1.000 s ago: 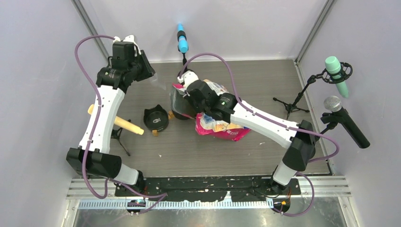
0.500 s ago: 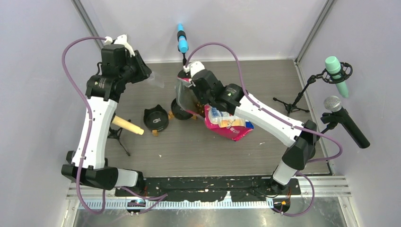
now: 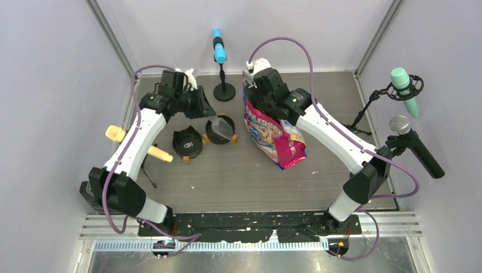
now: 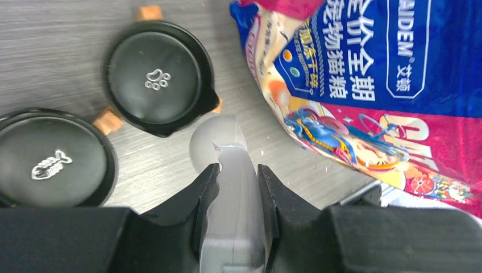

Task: Serve the pet food
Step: Collect the pet food from the pet food bag.

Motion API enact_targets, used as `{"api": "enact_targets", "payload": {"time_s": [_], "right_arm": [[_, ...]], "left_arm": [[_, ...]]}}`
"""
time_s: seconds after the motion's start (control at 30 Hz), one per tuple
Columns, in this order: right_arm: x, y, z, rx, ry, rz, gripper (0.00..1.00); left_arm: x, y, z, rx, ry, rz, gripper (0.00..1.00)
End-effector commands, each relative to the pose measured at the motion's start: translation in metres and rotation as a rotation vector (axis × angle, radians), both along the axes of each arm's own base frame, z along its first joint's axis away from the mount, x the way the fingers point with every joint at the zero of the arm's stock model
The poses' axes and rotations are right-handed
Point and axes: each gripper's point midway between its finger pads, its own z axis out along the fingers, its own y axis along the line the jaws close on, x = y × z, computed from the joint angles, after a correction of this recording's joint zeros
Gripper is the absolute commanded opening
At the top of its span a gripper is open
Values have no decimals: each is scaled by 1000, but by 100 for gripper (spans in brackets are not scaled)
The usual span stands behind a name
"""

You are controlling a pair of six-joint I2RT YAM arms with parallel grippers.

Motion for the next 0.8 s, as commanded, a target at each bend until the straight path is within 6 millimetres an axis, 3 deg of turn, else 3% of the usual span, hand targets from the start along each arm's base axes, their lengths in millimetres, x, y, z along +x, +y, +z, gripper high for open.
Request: {"api": "enact_targets", "payload": {"time_s": [0.0,0.2,0.27,0.43,0.67,0.77], "right_arm": [[-6,10,34,109,-67,31,5],[-5,2,34,111,-70,18,5],[-5,1,34,111,-70,15,5],[-6,0,36,120,-72,15,5],[-8,-2,38,127,-69,9,5],[-10,-5,39,129,-69,2,5]], "left_arm": [[-9,-32,-4,-10,1,-223,0],[-58,-63,-18,-100,116,-591,0],[-62,-77,-19,-202,124,-666,0],[-58,-104,-24,-368,179,-736,0],[-29,-114,-76,-317,308,-644,0],[-22,-117,-80,-331,307,-610,0]]}}
